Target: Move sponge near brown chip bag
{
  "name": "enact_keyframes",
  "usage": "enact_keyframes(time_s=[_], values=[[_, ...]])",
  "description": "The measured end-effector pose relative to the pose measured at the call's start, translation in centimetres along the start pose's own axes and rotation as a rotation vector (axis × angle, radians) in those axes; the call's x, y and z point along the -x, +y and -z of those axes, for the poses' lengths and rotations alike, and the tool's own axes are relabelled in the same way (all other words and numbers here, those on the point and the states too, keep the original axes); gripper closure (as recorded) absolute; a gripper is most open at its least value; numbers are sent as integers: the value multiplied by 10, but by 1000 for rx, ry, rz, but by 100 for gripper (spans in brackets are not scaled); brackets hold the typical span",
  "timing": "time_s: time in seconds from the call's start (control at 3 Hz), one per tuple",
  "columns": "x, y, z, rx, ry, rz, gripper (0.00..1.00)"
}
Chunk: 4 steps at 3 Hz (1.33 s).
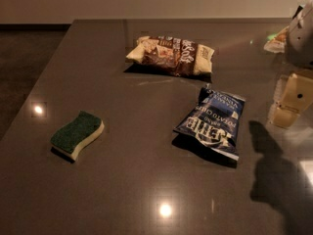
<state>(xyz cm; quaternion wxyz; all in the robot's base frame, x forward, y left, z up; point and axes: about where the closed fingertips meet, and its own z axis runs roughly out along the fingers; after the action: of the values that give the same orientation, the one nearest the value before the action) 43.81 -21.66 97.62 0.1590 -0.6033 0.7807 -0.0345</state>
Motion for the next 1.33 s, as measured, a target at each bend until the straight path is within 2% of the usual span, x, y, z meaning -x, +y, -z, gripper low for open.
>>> enact_keyframes(time_s=[0.33,0.67,1.33], values=[[0,0,0,0,0,0,0],[19,0,-4,0,-37,29,0],[108,-2,-40,16,-149,171,0]])
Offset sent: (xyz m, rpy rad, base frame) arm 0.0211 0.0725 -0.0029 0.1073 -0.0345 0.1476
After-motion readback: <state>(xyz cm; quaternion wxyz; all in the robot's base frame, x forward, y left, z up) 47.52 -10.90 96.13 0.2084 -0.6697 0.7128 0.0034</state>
